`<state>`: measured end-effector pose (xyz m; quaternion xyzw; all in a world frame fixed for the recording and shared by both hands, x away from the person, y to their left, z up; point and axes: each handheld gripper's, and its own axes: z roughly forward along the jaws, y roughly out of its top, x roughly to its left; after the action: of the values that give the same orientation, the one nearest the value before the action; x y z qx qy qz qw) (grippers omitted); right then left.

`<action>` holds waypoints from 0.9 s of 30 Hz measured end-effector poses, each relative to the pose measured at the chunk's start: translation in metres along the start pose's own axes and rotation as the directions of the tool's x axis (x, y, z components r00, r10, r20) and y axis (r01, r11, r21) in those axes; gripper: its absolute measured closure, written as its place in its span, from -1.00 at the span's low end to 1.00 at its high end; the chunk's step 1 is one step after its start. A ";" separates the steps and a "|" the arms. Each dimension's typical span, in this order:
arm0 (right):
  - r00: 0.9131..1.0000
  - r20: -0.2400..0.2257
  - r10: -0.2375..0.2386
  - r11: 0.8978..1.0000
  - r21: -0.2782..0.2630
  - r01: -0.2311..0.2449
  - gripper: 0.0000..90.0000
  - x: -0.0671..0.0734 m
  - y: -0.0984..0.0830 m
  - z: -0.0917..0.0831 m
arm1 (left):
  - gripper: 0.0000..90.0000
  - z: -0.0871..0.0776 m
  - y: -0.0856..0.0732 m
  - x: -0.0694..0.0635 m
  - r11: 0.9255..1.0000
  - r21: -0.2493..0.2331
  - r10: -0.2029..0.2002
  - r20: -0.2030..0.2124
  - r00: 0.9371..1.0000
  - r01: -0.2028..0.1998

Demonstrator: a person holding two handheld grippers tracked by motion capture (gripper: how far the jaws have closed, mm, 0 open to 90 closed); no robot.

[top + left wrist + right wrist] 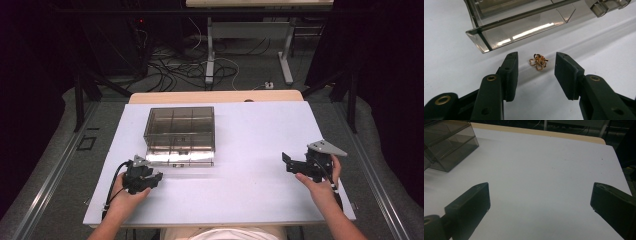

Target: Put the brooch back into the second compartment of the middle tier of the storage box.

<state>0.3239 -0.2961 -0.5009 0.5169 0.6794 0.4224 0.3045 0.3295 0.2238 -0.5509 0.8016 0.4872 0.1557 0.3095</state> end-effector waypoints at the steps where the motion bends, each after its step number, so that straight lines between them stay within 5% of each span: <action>1: 1.000 -0.003 -0.004 1.000 0.003 0.004 -0.95 0.000 0.000 0.000 | 0.22 0.000 0.001 0.001 1.000 0.011 0.015 -0.003 1.000 -0.015; 27: 1.000 0.014 -0.004 1.000 0.005 0.004 -0.94 -0.004 -0.004 -0.005 | 0.42 0.011 0.008 0.000 0.999 0.016 0.037 0.025 0.999 -0.037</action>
<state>0.3188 -0.3019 -0.5020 0.5192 0.6793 0.4167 0.3088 0.3410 0.2169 -0.5540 0.8150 0.4697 0.1474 0.3058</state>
